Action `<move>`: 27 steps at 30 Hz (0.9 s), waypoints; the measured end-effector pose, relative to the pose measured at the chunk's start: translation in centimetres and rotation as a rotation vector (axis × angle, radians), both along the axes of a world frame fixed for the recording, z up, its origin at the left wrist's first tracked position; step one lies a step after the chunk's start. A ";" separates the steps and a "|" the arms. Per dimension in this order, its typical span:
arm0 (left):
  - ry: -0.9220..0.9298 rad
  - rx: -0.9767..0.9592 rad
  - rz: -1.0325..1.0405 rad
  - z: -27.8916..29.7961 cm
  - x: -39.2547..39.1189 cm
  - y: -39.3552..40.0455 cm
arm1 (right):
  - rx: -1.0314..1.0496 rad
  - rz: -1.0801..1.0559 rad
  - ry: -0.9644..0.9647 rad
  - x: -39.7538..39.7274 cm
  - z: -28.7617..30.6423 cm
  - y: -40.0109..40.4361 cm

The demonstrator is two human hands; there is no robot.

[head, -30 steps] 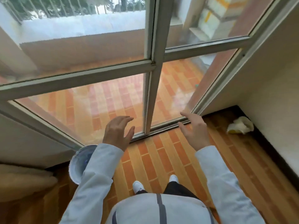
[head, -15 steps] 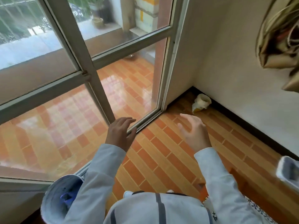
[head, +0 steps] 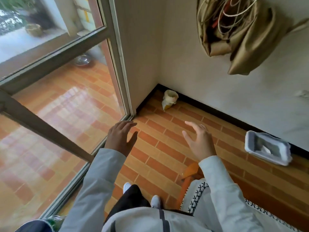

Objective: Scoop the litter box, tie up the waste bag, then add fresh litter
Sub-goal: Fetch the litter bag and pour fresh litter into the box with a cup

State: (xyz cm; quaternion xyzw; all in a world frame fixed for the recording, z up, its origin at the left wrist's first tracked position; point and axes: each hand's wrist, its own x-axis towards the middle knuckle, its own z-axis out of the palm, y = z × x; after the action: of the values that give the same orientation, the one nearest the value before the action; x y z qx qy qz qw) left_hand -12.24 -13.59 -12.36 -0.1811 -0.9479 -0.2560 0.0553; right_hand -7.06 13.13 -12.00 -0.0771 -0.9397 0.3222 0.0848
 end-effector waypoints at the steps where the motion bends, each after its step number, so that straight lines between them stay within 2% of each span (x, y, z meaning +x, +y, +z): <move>1: -0.010 -0.007 -0.009 -0.1 -0.7 0.8 | -0.002 -0.012 -0.003 -0.3 -0.1 0.7; 10: -0.052 -0.028 -0.073 -1.5 -9.7 6.7 | -0.033 -0.114 -0.035 -6.6 -2.2 5.9; 27: -0.022 -0.089 -0.186 -1.9 -38.1 16.1 | -0.111 -0.217 -0.036 -32.9 -2.5 14.4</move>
State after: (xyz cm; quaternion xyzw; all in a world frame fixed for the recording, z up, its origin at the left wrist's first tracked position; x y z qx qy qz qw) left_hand -50.35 2.54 -14.24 -0.2679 -0.9380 -0.2195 0.0126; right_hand -39.99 27.50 -14.50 -0.1887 -0.9078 0.3614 0.0980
